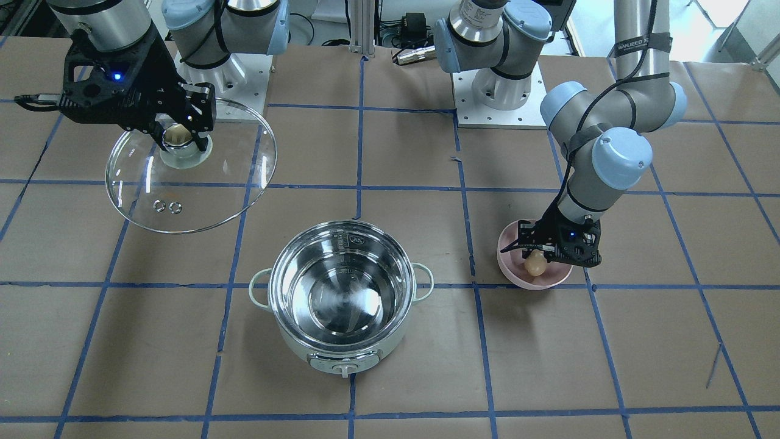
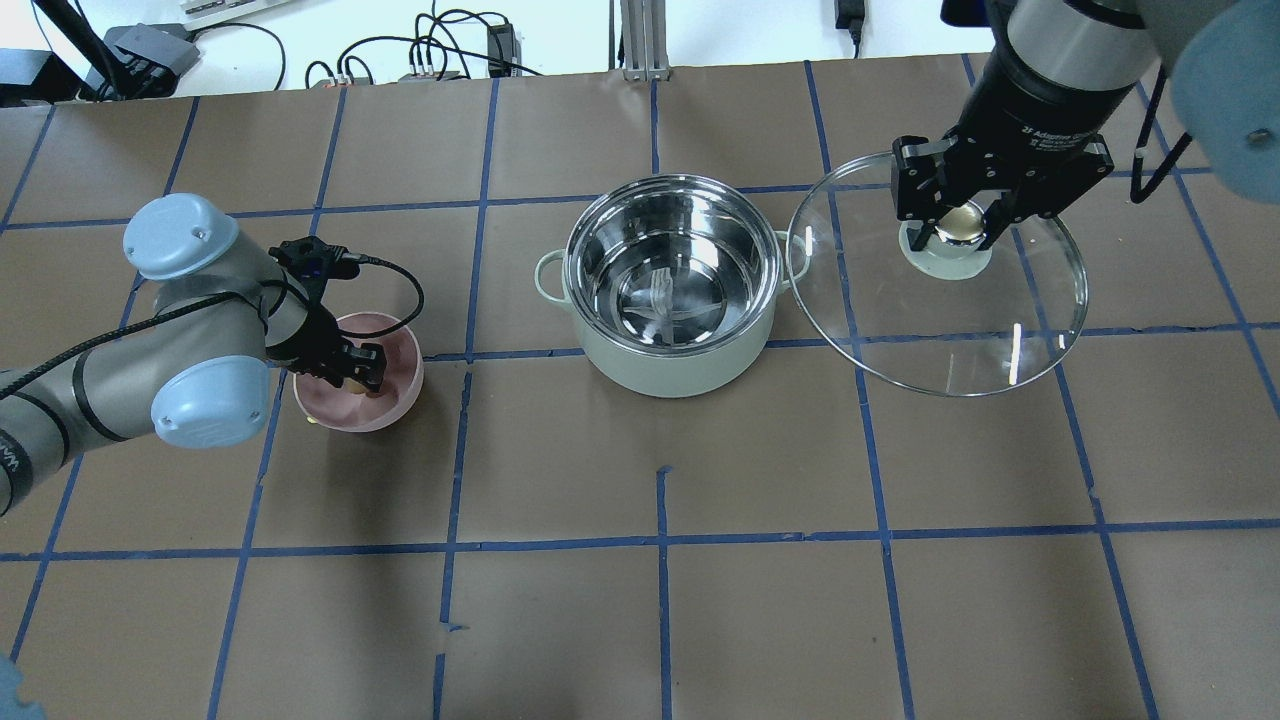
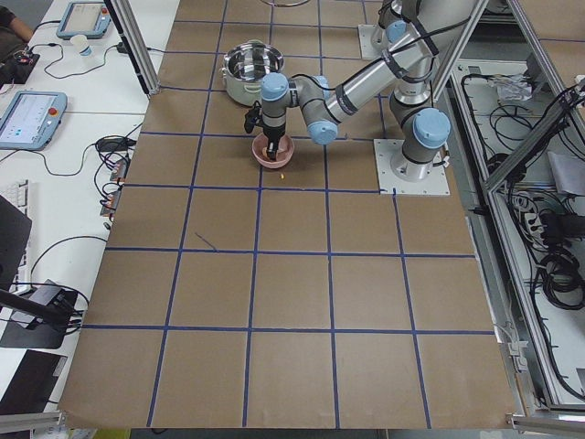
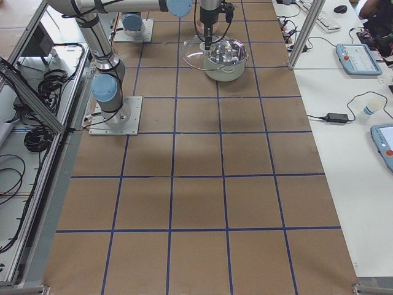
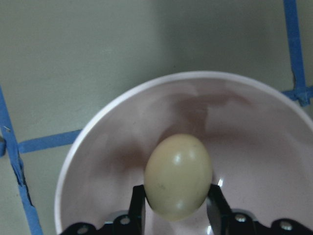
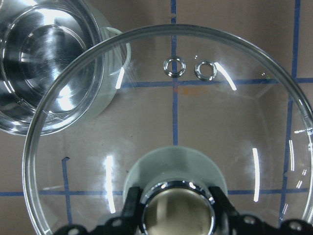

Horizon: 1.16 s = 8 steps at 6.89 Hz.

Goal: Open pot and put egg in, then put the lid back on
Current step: 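Lift the egg from the bowl and carry it over the pot with the left gripper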

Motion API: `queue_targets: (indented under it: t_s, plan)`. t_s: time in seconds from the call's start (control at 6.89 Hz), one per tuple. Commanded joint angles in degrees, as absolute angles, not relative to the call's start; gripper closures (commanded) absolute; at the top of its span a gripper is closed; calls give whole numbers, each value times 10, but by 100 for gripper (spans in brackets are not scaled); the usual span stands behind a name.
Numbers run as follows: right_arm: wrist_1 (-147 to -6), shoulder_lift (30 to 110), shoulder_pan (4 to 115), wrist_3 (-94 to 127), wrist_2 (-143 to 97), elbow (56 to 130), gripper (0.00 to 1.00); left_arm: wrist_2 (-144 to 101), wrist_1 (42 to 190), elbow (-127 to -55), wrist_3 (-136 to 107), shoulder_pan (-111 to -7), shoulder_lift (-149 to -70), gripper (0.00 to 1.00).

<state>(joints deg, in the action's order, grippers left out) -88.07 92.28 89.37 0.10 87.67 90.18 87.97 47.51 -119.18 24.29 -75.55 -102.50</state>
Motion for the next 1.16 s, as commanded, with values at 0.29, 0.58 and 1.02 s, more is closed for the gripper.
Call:
queue_targets:
  t_s: [0.29,0.58,1.02]
  plan:
    - [-880,923,892,0,876,902,94,875,588,-1123,201,-766,-996,74]
    - [-879,923,892,-1,877,902,94,842,594,-1079,164,-798,-994,74]
    - [-878,923,891,-1,878,902,95,840,585,-1038,45,-894,-1006,74]
